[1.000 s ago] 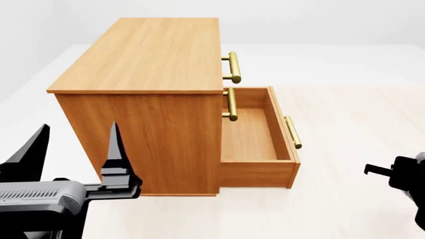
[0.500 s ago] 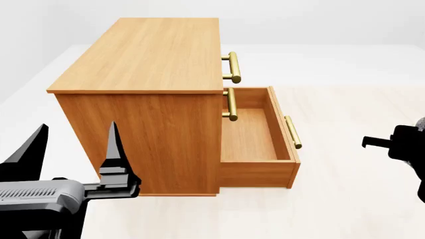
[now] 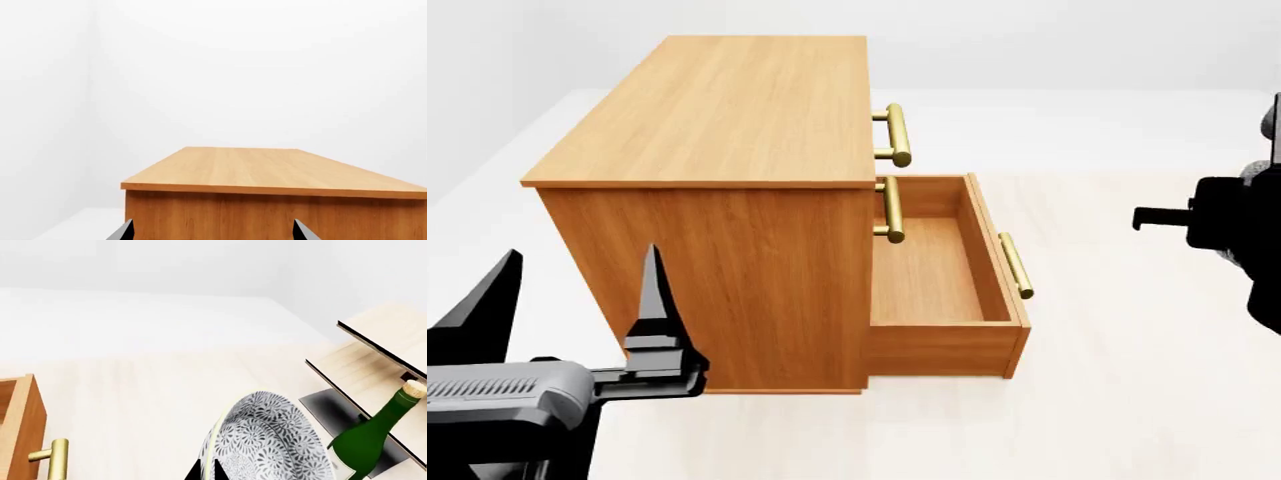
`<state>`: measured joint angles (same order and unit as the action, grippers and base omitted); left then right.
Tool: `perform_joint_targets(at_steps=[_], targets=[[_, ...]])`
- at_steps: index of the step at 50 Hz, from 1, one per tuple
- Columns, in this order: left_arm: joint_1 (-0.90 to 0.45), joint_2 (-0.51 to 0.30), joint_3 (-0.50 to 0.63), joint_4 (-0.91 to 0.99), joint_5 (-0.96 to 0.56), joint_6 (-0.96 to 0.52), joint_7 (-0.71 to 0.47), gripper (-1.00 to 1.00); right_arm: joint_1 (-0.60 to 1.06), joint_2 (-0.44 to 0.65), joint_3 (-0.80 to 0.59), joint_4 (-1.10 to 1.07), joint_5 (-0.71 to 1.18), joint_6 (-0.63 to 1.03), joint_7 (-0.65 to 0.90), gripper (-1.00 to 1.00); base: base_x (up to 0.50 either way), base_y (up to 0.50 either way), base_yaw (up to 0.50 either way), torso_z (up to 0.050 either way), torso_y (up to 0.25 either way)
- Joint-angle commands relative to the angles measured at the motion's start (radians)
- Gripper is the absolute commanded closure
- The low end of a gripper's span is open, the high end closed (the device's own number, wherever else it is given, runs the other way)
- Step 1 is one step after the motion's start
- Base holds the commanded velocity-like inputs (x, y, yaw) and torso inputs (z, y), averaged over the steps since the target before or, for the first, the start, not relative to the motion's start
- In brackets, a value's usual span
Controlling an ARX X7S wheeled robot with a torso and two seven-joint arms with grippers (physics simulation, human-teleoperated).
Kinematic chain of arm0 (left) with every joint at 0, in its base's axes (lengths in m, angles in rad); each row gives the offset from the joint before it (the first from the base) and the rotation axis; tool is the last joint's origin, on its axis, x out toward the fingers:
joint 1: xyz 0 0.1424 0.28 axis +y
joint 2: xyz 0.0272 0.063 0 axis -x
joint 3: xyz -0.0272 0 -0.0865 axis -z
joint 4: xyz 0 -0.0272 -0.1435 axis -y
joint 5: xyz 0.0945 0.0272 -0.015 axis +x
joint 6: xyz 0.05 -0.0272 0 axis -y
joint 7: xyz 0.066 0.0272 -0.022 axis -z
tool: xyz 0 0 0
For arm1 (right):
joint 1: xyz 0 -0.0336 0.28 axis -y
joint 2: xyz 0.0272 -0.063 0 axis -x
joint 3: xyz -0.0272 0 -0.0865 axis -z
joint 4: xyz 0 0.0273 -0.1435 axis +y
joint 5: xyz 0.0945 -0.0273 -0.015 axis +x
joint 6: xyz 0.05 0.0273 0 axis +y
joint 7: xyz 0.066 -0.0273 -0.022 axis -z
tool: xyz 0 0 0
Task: Put the bowl on top of the cabinet.
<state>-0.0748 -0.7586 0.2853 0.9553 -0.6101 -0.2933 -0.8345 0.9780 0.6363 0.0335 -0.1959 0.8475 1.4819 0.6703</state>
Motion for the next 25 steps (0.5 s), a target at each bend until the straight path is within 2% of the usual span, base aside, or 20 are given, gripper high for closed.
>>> perform_joint_targets(at_steps=[1, 17, 25], targets=[[0.004, -0.003, -0.004, -0.009, -0.003, 0.013, 0.002, -1.00, 0.168, -0.038, -0.118, 0.090, -0.027, -0.001, -0.010, 1.00, 0.00, 0.00, 0.00, 0.000, 0.000], [0.003, -0.004, 0.003, -0.005, -0.001, 0.010, -0.005, -1.00, 0.438, -0.119, -0.284, 0.289, -0.058, -0.009, -0.079, 1.00, 0.00, 0.00, 0.00, 0.000, 0.001], [0.003, -0.009, 0.000, -0.005, -0.007, 0.015, -0.006, -1.00, 0.517, -0.149, -0.359, 0.381, -0.082, -0.046, -0.124, 1.00, 0.00, 0.00, 0.00, 0.000, 0.001]])
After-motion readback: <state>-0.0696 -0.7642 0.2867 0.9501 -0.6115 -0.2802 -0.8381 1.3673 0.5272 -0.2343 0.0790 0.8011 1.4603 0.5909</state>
